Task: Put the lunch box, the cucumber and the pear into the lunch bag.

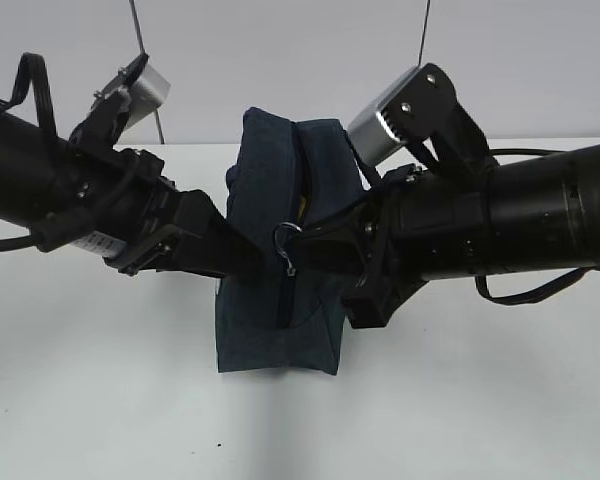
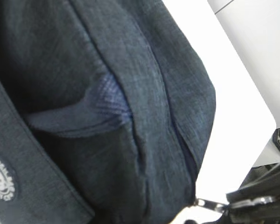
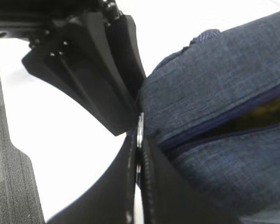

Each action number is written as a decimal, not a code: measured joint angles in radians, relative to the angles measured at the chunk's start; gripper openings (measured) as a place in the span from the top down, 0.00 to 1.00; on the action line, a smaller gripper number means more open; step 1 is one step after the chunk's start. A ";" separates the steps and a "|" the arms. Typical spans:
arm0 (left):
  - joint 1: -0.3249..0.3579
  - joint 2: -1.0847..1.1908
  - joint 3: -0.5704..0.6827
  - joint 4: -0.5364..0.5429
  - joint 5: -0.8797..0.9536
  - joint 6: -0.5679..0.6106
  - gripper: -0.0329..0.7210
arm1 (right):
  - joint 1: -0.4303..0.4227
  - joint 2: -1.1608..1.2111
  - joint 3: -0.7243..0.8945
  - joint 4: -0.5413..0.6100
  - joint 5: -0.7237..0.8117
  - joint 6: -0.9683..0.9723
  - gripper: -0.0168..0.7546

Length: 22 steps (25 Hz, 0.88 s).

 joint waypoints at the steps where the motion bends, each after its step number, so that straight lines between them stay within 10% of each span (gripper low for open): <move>1: 0.000 0.005 0.000 -0.013 0.000 0.010 0.58 | 0.000 -0.002 0.002 0.005 0.000 -0.002 0.97; 22: -0.041 0.076 -0.010 -0.034 -0.021 0.053 0.97 | 0.000 -0.003 -0.046 0.141 -0.095 -0.131 0.97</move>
